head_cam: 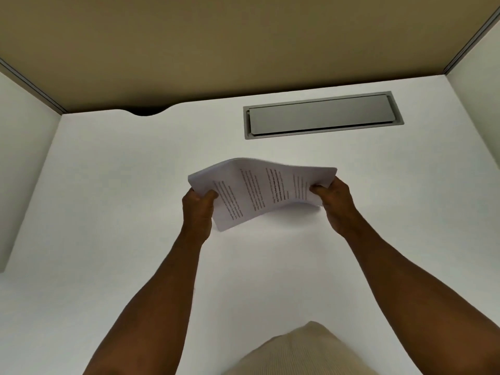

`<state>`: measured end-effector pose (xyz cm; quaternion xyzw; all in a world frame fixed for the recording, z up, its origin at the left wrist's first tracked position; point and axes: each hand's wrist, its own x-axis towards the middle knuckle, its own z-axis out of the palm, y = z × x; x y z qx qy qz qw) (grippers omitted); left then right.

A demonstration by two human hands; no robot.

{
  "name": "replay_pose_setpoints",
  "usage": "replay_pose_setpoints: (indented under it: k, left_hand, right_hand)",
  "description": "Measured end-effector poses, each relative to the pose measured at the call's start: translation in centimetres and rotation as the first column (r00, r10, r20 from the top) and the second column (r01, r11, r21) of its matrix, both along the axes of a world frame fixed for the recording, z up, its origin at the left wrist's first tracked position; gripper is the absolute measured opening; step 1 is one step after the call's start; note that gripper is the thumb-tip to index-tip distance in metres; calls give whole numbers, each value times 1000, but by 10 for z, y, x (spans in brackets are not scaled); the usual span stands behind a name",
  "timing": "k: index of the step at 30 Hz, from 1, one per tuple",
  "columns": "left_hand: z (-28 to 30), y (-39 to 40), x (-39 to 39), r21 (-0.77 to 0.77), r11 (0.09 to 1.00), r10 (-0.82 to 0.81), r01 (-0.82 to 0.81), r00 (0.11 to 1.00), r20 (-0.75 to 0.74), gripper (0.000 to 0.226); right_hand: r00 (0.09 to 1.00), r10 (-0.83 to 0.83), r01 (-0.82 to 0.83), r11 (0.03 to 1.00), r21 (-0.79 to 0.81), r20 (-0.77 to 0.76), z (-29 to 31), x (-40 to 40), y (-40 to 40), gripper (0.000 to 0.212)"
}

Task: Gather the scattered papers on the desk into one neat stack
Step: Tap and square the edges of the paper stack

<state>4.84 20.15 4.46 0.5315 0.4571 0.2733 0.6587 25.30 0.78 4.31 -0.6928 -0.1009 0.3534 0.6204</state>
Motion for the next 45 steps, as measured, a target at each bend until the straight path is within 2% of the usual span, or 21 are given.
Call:
replay_pose_setpoints:
  k: [6,13,16,20,26,32,36,40,42,44,45]
  left_hand:
    - [7,5,0,66,997,48,-48,999,12,29]
    - [-6,5,1,48,999,31,-25,993,-114,29]
    - [-3,4,2,71,997,27,-19,994,-102,24]
    - [-2,4,-1,111,994,14,-4,995,-95,29]
    - [-13,-1,0,21,999,-28,31,993,-119,27]
    - [-7,3,-2,54,998,-27,31,997,-73,29]
    - [-18,-1,-9,49,996,-61,70,983,-176,29]
    - [-16,-5,-7,55,995,-66,79,974,-218,23]
    - [-8,-6,-4,102,988,-87,116,964,-252,18]
    - [5,-5,-2,184,966,-130,183,955,-267,15]
    - [13,-4,1,245,943,-155,226,948,-279,17]
  right_hand:
    - [999,-54,54,996,65,4,8,12,1,38]
    - [999,12,-12,1000,4,-41,-1,14,-2,38]
    - [1000,-7,7,1000,9,-23,3,13,-2,37]
    - [1000,-17,17,999,30,-3,2,16,-4,33]
    - [1000,-2,1,1000,-27,-27,-10,13,-3,37]
    - [999,-32,32,999,-4,26,3,12,-2,36]
    - [1000,-17,16,998,-60,-9,-7,4,-2,34]
    - [1000,-4,3,995,-98,-8,-8,7,-2,34]
    - [998,-21,26,994,-109,52,-4,10,-3,40]
    - [947,-62,130,971,-202,314,8,8,-4,62]
    - [867,-57,197,951,-236,495,18,5,-2,75]
